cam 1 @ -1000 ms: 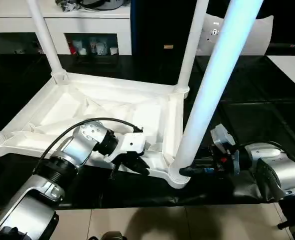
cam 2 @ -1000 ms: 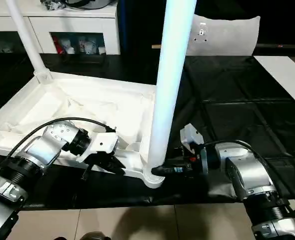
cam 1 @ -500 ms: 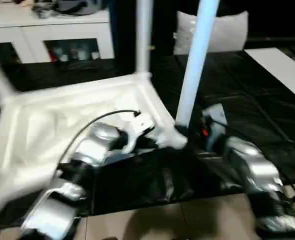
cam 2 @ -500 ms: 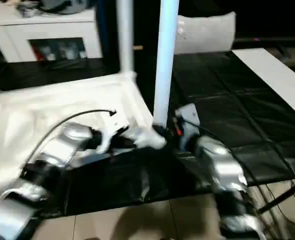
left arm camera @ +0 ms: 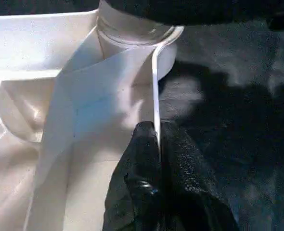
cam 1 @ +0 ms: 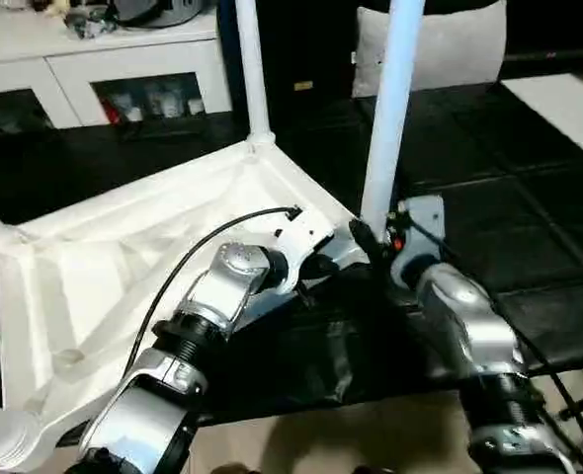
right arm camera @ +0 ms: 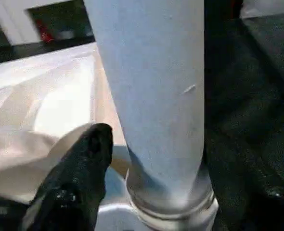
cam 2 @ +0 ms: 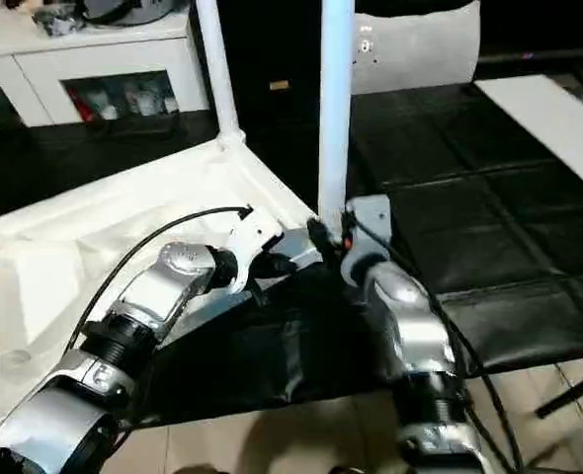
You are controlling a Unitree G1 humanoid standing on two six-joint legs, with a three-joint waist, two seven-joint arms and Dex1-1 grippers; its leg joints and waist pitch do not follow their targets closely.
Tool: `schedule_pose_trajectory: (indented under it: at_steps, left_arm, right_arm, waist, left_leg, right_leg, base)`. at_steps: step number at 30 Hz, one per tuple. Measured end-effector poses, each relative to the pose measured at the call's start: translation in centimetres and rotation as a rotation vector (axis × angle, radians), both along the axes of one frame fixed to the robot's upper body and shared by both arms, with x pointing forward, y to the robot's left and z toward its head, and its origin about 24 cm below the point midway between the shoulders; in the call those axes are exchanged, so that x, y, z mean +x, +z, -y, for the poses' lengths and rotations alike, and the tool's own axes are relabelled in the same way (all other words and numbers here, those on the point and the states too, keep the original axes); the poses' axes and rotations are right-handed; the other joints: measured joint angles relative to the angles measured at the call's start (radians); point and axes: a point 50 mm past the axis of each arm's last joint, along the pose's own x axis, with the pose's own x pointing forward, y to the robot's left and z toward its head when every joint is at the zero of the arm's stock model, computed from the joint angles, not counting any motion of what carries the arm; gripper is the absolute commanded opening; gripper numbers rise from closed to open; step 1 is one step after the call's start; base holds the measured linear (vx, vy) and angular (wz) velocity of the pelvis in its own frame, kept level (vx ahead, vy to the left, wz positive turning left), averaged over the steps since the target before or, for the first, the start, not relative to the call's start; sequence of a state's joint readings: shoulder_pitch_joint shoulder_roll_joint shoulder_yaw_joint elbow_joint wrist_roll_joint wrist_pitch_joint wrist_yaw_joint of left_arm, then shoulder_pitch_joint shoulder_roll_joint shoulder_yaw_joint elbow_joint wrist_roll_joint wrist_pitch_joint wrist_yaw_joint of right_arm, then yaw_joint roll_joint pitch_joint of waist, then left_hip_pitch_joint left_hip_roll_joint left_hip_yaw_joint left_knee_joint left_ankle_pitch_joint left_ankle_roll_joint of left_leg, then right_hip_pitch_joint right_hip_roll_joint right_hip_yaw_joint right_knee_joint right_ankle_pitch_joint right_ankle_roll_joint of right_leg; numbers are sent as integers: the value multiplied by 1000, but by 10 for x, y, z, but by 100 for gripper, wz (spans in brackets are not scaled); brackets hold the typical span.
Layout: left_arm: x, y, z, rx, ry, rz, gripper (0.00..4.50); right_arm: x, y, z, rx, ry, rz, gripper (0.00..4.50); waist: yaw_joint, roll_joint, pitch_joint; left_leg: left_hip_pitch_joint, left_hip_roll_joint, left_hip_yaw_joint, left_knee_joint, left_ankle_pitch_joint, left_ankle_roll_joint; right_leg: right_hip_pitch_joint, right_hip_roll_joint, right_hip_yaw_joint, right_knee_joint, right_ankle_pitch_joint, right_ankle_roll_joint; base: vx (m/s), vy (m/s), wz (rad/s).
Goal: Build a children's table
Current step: Rotate leg to tighten
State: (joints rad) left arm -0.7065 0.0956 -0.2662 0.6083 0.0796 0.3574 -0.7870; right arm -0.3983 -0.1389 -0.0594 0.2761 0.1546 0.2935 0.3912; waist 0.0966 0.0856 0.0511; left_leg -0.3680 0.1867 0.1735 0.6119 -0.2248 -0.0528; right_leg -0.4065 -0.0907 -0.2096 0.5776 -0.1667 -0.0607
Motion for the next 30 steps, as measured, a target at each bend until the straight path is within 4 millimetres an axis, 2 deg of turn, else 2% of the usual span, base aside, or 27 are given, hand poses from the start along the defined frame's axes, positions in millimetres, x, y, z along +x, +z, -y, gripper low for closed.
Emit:
schedule_pose_trajectory:
  at_steps: [5,8,11,14,16,20,22,26,30]
  left_arm:
    - [-3,-1,-17,27,-100,-2,0]
    - [-7,-1,-32,61,-188,-5,0]
    - [-9,1,-43,93,-246,-7,0]
    - [-14,2,-52,120,-363,-13,0]
    - [-17,2,-55,126,-415,-17,0]
    - [-26,3,-69,160,-567,-65,0]
    - [-28,3,-70,168,-602,-69,0]
    - [-31,3,-65,190,-684,-67,0]
    - [-32,3,-63,193,-707,-69,0]
  right_arm:
    - [-8,12,26,-41,168,48,385]
    - [-17,11,37,-83,307,19,395]
    - [-21,12,43,-110,386,0,429]
    - [-27,16,51,-150,498,-16,442]
    - [-31,16,51,-165,568,-20,442]
    - [-45,12,43,-191,823,-31,442]
    - [-47,11,41,-178,868,-38,442]
    - [-51,10,35,-123,964,-53,396]
    - [-52,10,30,-111,1008,-60,359]
  waist:
    - [12,0,0]
    - [20,0,0]
    - [26,-1,0]
    - [37,-5,-1]
    - [46,-7,-1]
    - [65,-10,-2]
    - [75,-11,-2]
    - [80,-20,-4]
    - [79,-23,-4]
  left_leg:
    - [0,0,0,1,0,0]
    - [0,1,0,2,0,0]
    - [0,1,0,5,0,1]
    - [1,0,0,7,-1,3]
    - [1,1,0,7,-1,3]
    - [1,1,0,8,-1,2]
    - [2,1,0,9,-1,2]
    - [2,1,0,12,-2,3]
    - [2,0,0,12,-2,3]
  right_leg:
    - [1,0,0,1,1,1]
    - [1,0,0,0,1,1]
    - [1,0,0,0,2,2]
    - [0,-1,0,0,2,2]
    - [0,-1,0,1,2,2]
    - [1,-1,0,1,2,2]
    - [1,-1,0,2,2,3]
    - [3,-2,1,1,4,3]
    - [3,-2,1,2,4,3]
  base:
    - [0,0,0]
    - [0,0,0]
    - [0,0,0]
    - [0,0,0]
    - [0,0,0]
    - [0,0,0]
    - [0,0,0]
    - [0,0,0]
    - [0,0,0]
